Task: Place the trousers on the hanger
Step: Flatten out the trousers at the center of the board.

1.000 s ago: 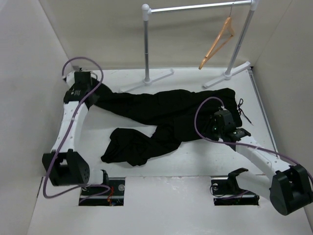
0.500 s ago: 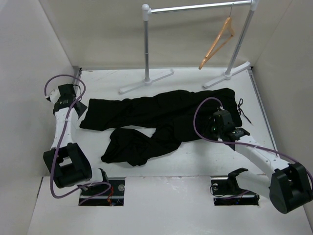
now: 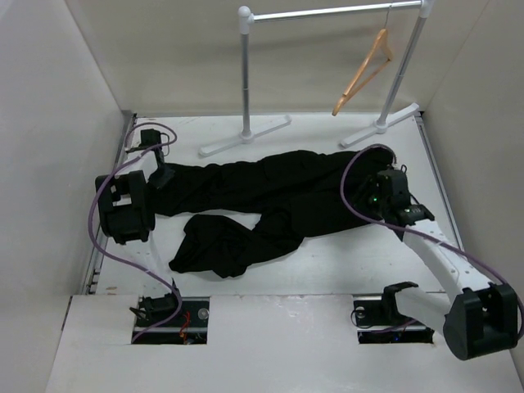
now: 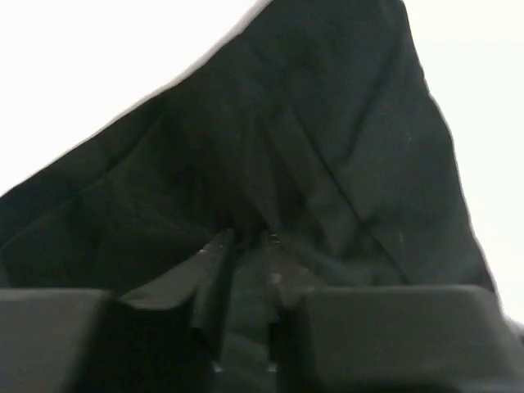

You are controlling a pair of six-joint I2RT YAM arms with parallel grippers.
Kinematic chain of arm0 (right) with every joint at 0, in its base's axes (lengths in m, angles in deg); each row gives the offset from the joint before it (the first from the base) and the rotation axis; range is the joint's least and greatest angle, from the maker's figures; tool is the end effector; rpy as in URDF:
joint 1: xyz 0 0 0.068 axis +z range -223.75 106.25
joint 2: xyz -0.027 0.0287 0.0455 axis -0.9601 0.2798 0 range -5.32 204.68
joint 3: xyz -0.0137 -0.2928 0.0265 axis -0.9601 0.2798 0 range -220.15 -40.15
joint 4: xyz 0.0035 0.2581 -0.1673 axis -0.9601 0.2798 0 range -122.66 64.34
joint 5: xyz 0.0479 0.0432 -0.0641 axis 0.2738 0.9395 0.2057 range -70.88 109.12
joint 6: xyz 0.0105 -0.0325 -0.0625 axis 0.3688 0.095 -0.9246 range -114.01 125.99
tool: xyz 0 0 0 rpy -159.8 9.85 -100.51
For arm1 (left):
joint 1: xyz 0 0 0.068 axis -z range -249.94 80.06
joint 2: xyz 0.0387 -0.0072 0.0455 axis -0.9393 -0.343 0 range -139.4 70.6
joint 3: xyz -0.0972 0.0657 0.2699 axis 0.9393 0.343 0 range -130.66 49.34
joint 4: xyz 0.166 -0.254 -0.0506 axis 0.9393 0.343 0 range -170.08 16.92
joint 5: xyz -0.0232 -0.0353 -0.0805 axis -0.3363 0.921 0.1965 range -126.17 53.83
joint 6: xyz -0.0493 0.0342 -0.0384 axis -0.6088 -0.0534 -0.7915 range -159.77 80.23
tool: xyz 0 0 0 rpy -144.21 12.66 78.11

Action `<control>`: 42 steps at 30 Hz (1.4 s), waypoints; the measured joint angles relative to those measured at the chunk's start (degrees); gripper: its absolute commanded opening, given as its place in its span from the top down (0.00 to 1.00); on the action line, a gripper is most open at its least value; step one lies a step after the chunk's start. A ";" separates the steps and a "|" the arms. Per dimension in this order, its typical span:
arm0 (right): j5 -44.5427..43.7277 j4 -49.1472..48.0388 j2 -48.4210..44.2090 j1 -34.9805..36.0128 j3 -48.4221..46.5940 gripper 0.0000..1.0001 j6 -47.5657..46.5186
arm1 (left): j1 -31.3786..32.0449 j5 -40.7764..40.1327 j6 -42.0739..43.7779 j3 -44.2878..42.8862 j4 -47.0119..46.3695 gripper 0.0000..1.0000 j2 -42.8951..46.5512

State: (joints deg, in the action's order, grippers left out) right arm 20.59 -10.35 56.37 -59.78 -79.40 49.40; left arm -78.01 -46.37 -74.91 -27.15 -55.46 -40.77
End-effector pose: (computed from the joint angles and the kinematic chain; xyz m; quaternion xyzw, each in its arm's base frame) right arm 0.2643 0.0675 0.2154 0.2297 0.8939 0.1951 0.3317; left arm 0.4603 0.0758 0.1478 -0.3756 0.8848 0.0220 0.2749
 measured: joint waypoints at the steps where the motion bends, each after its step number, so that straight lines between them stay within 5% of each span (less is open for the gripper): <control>1: -0.26 0.02 -0.46 -1.95 -0.59 0.43 0.22 | -0.04 0.09 -0.55 -0.79 -0.66 0.91 -0.46; 12: -4.66 -0.68 10.38 -24.83 -2.01 0.41 2.67 | -4.48 -1.05 -3.06 -21.99 -0.59 0.96 -14.56; 17: -6.36 -1.84 17.55 -27.56 -2.78 0.44 3.58 | -4.15 -1.20 -3.34 -30.36 -0.35 0.64 -16.68; 19: -6.84 -3.30 20.48 -28.35 -3.19 0.54 3.98 | -3.17 -1.01 -3.45 -28.37 -1.16 0.53 -14.36; 22: -6.75 -5.79 24.41 -29.38 -4.35 0.88 4.72 | -0.44 -0.92 -4.04 -14.88 -4.02 0.51 -4.44; 25: -7.19 -7.41 24.52 -30.47 -4.72 0.92 6.32 | 3.37 -0.68 -5.05 1.73 -3.89 0.51 10.25; 27: -8.39 -7.41 22.12 -31.23 -4.02 0.85 7.04 | 6.21 -0.50 -5.46 11.19 -2.97 0.51 21.03; 30: -10.29 -7.28 16.31 -31.71 -2.45 0.52 8.24 | 9.09 -0.52 -5.53 20.98 0.28 0.46 35.67; 32: -11.19 -7.28 13.62 -31.56 -2.19 0.42 8.85 | 11.47 -0.92 -5.55 25.68 3.76 0.41 43.50; 36: -12.17 -7.13 10.71 -28.30 -2.14 0.40 9.84 | 18.71 -1.07 -6.10 31.74 8.44 0.39 49.40; 42: -11.91 -6.67 7.30 -23.30 -1.79 0.41 10.49 | 24.68 -0.59 -7.26 34.69 8.31 0.47 42.88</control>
State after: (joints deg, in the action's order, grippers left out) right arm 8.68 -17.02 63.67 -83.08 -81.19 59.90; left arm -53.34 -46.96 -82.16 7.54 -47.15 2.11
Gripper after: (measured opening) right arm 0.595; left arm 0.548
